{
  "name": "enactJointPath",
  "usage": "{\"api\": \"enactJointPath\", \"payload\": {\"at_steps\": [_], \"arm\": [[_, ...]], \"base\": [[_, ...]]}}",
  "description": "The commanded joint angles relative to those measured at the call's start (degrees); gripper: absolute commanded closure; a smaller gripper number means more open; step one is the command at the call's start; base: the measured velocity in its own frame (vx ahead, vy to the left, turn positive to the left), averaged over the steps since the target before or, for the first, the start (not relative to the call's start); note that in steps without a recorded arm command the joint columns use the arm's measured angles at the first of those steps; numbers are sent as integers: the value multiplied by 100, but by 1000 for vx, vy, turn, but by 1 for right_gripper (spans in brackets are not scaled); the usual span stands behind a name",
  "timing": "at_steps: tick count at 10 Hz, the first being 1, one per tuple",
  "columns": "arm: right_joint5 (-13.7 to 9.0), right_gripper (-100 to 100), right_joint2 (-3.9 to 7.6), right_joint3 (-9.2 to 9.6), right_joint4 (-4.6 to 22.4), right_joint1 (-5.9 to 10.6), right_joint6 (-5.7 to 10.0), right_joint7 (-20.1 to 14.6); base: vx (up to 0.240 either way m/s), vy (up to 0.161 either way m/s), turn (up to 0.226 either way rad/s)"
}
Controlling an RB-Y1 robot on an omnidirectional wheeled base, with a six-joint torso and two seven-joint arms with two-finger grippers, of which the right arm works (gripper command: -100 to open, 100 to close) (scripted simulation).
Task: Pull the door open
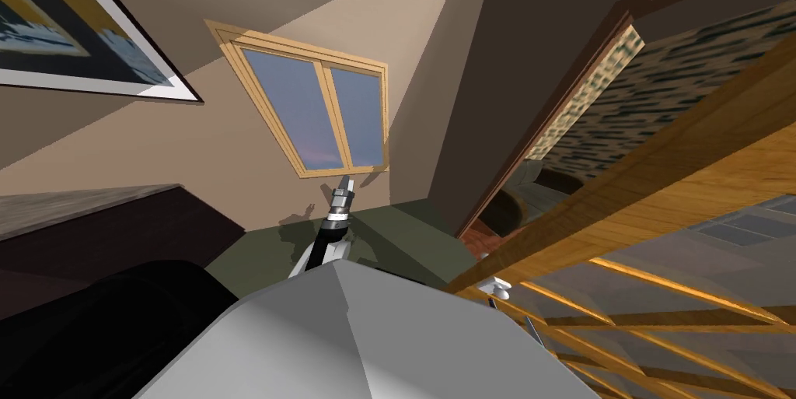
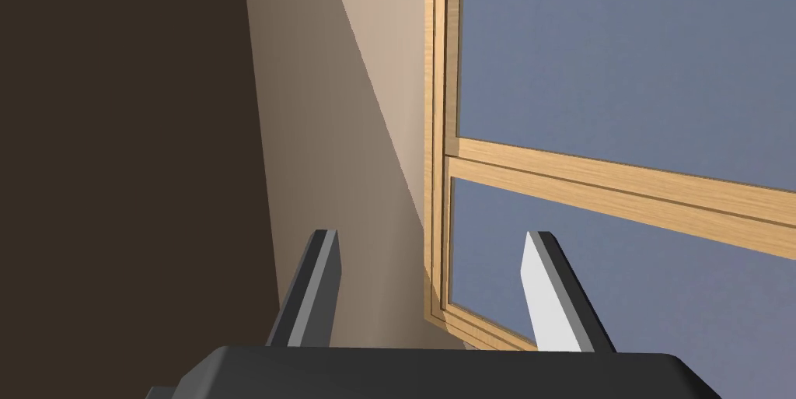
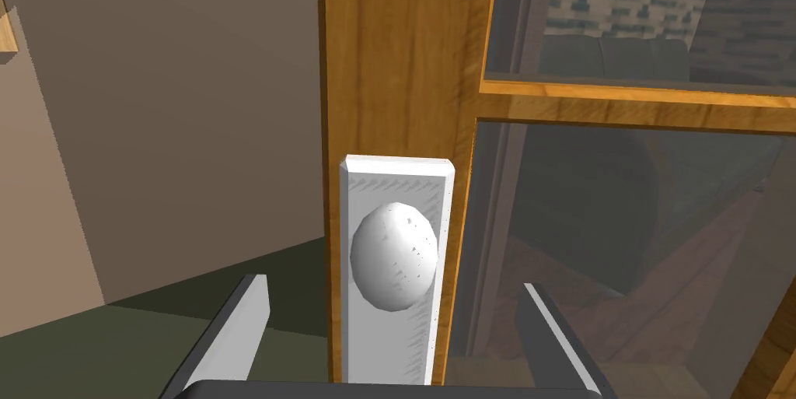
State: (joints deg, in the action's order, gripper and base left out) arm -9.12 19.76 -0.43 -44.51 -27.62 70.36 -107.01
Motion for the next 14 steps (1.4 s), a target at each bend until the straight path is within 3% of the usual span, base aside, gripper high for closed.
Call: {"api": "enactJointPath", "payload": {"at_steps": [1, 2, 3, 8, 14], "arm": [[-36, -100, 2, -30, -12, 67, -83, 15], [-24, -100, 8, -20, -46, 23, -64, 7], [-24, 100, 8, -20, -46, 23, -64, 7], [-24, 100, 8, -20, -46, 23, -64, 7], [218, 100, 128, 203, 35, 13, 145, -105]], "base": [[251, -78, 55], [118, -42, 21], [-15, 3, -26], [-22, 10, 5], [-174, -38, 83]]}}
